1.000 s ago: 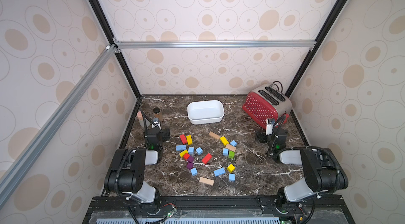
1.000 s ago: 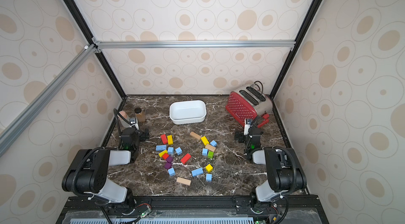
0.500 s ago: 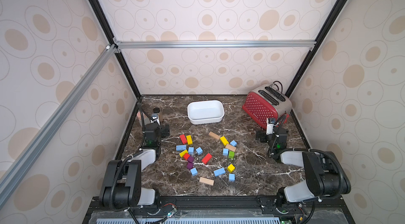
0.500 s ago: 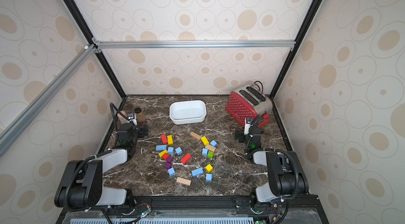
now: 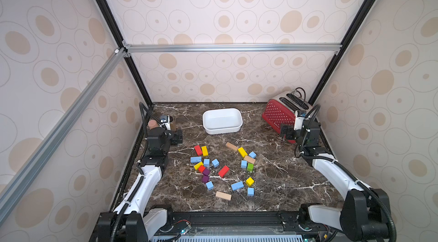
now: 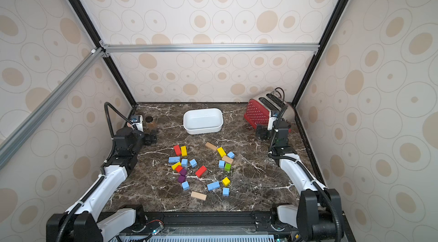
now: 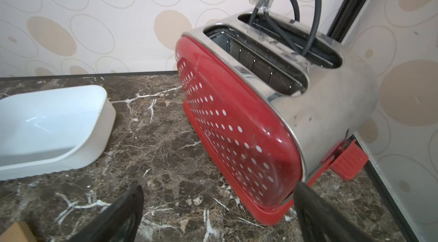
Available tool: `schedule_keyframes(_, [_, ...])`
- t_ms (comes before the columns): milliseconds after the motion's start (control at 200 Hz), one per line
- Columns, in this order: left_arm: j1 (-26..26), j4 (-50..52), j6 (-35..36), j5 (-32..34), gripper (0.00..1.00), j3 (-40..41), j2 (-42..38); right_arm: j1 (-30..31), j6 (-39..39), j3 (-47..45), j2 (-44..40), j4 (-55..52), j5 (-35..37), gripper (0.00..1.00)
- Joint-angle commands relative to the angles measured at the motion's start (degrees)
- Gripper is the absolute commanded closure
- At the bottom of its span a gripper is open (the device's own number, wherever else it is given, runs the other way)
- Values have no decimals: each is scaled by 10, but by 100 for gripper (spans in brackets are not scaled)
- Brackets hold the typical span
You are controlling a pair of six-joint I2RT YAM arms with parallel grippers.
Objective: Pick out the blue building blocks
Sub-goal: Pick up the building block from the center of the board.
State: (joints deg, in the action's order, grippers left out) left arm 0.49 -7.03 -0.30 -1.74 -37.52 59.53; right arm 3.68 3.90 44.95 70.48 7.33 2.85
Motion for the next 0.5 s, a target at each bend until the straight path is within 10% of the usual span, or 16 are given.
schedule_keyframes(0, [3,79,36,-55,0,-30,-29,19,30,46,-11,-163,9,0])
schedule_keyframes(491, [-64,184,77,-152,1,-19,-76,141,78,166,28,-439,-19,0])
